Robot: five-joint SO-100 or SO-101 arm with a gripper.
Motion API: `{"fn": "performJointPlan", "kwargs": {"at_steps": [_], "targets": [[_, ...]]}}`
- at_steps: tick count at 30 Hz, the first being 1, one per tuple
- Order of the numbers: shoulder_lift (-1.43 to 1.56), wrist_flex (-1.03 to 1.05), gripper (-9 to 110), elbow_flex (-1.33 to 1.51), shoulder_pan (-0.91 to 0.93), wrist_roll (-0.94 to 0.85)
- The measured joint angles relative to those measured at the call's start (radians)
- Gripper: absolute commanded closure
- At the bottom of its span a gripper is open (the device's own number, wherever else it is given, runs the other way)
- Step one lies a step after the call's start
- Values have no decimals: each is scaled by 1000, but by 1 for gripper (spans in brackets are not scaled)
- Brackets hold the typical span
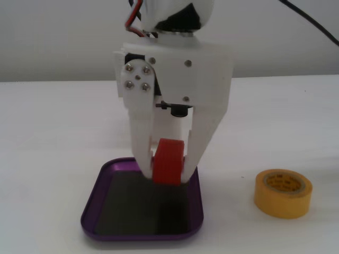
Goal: Pick up the red cube and place it in the box.
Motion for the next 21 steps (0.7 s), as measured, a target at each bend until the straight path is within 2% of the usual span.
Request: {"fn": "performJointPlan", "kwargs": {"at_steps": [4,13,21], "targets": [[0,48,73,0,-3,0],[25,86,75,0,-5,0],[350,87,75,163,-5,0]]}}
